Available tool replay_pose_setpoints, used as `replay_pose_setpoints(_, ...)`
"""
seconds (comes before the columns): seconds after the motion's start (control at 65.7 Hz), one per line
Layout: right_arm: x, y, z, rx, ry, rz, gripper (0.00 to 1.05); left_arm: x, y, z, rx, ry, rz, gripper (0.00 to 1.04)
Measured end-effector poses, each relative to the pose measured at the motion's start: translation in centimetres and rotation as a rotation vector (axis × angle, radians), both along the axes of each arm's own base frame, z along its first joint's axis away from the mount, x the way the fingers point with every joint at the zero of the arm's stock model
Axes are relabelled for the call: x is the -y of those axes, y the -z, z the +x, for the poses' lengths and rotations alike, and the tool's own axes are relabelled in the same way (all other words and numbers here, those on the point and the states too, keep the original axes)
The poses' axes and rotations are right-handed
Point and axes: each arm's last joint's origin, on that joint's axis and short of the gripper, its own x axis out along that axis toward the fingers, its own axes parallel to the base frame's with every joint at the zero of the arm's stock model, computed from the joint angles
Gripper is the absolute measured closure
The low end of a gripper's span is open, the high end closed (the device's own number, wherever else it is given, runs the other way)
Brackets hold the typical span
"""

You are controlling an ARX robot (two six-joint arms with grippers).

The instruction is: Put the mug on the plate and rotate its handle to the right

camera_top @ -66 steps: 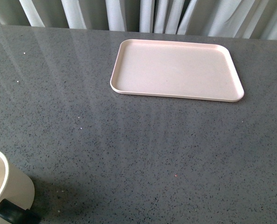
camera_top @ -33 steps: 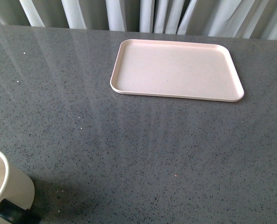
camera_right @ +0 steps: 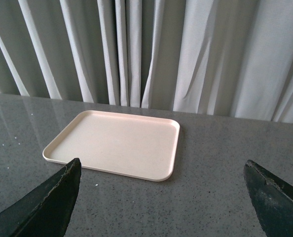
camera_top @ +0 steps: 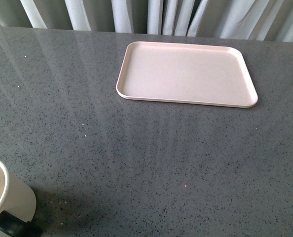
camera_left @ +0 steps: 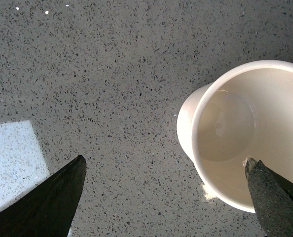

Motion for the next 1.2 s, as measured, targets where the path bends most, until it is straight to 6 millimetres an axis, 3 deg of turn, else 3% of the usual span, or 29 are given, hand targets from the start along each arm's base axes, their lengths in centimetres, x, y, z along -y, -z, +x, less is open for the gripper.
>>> replay_pose_setpoints(0.67, 0.0, 0.0, 0.0, 0.0, 0.0, 0.0, 0.09, 2.0, 2.9, 1.7, -0.099, 0.068, 0.0, 0.1)
replay_pose_setpoints(1.202, 0.0, 0.0, 0.0, 0.0, 0.0, 0.0, 0.09, 3.0, 3.7, 2.0, -0.126, 0.079, -0.009, 0.9)
